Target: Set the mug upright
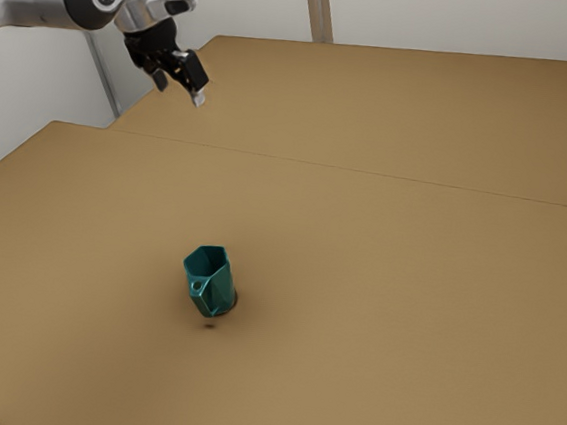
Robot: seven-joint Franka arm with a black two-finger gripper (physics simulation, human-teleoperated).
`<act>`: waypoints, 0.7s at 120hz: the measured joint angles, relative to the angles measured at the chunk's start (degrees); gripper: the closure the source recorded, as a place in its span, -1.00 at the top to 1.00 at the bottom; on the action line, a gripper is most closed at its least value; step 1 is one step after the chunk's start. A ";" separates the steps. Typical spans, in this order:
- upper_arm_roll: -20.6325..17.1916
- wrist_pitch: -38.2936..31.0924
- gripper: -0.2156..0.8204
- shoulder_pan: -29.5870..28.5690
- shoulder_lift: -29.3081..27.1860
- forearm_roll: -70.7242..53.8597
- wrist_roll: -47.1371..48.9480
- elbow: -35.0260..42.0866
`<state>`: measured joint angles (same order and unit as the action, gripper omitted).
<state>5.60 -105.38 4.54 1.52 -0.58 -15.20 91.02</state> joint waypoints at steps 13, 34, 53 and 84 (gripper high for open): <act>-0.41 2.37 0.58 -2.68 -0.12 -1.03 -0.42 -1.99; -0.22 5.55 0.58 -4.55 0.11 -1.60 -0.22 -2.94; 0.10 6.92 0.58 -3.60 0.19 -1.35 0.05 -3.10; 1.31 7.82 0.58 0.44 0.28 -0.92 0.37 -3.11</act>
<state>6.91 -97.55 4.99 1.80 -1.50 -14.83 87.91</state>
